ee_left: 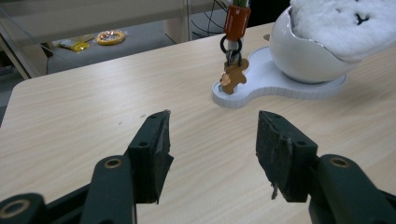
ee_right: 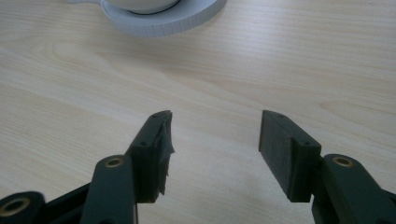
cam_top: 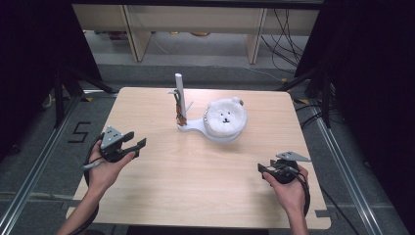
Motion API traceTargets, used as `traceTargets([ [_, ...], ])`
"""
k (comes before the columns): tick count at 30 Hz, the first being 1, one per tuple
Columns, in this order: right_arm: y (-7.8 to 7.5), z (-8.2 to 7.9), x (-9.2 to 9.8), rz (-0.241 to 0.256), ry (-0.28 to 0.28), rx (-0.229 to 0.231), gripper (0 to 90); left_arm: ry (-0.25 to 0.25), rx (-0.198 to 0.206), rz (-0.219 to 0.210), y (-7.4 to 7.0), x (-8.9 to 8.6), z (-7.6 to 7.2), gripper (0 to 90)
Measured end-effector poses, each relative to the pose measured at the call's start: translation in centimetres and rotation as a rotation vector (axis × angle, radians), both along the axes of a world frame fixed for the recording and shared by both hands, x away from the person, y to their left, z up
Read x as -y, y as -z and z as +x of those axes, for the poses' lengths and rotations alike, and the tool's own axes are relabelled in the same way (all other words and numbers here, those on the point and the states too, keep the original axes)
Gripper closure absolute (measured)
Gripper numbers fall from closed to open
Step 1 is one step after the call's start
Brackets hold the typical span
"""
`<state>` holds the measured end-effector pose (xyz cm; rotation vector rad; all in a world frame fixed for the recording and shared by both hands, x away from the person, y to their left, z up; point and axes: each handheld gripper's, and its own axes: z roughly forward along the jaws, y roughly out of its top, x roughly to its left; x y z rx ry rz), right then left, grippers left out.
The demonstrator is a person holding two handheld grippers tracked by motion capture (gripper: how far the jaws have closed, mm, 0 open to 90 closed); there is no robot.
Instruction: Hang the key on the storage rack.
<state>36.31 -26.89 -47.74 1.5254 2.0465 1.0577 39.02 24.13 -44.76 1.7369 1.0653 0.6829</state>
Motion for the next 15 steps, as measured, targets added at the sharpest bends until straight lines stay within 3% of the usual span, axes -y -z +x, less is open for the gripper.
traceTargets([
  [2, 0.0, 0.0, 0.0, -0.022, 0.000, 0.000, 45.1, 0.002, -0.010, -0.007, 0.4, 0.0, -0.4, 44.4],
  [8, 0.1, 0.0, -0.2, -0.020, -0.002, -0.013, 45.0, 0.004, -0.037, -0.019, 2.4, 0.2, -2.0, 42.8],
  [10, 0.2, 0.0, -0.2, -0.006, -0.008, -0.007, 45.0, 0.011, -0.043, -0.019, 3.8, 0.4, -2.8, 42.0],
  [11, 0.3, 0.1, -0.2, -0.025, 0.005, -0.008, 44.9, 0.009, -0.052, -0.017, 4.2, 0.4, -3.0, 41.8],
  [13, 0.3, 0.0, -0.2, -0.014, 0.000, -0.011, 45.0, 0.014, -0.058, -0.020, 4.8, 0.4, -3.1, 41.4],
  [15, 0.2, 0.0, -0.3, -0.032, 0.007, -0.013, 44.9, 0.022, -0.084, -0.018, 6.4, 0.6, -3.4, 41.0],
])
